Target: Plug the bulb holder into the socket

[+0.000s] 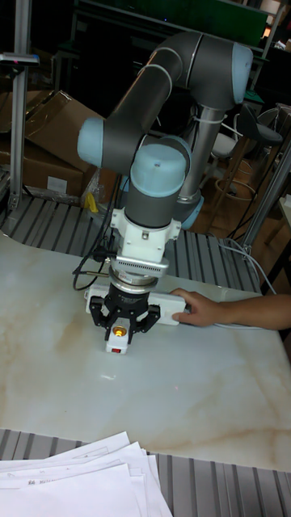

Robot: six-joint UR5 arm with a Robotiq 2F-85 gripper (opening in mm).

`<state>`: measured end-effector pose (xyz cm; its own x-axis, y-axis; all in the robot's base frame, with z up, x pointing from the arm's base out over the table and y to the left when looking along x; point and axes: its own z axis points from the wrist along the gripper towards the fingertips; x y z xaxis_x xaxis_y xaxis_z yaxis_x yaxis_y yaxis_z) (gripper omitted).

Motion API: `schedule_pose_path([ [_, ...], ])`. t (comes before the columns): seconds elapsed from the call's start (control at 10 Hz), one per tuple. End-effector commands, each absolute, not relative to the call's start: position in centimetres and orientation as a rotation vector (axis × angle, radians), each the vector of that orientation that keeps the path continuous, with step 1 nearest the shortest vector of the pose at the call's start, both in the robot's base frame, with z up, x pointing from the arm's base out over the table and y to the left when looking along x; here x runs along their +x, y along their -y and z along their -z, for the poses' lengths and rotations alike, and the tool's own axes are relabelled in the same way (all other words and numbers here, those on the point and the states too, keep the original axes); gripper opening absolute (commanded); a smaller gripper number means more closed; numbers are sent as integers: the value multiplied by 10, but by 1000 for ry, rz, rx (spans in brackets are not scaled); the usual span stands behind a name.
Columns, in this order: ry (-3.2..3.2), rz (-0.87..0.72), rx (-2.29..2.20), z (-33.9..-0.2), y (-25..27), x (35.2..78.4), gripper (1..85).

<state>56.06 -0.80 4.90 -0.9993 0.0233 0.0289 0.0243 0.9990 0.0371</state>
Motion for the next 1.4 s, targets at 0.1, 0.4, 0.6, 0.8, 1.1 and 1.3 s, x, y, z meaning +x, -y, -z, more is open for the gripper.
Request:
schedule_pose_path([
  [0.1, 3060, 47, -82, -80, 4, 532, 13],
  [0.4, 3052, -168, -38, -97, 16, 522, 13],
  [0.6, 3041, -60, -154, -108, -21, 516, 13],
  [0.8, 3057, 21, -93, -112, -39, 517, 13],
  [1.1, 3123, -65, 41, -114, -65, 539, 13],
  [1.3, 3162, -114, 127, -106, -78, 551, 13],
])
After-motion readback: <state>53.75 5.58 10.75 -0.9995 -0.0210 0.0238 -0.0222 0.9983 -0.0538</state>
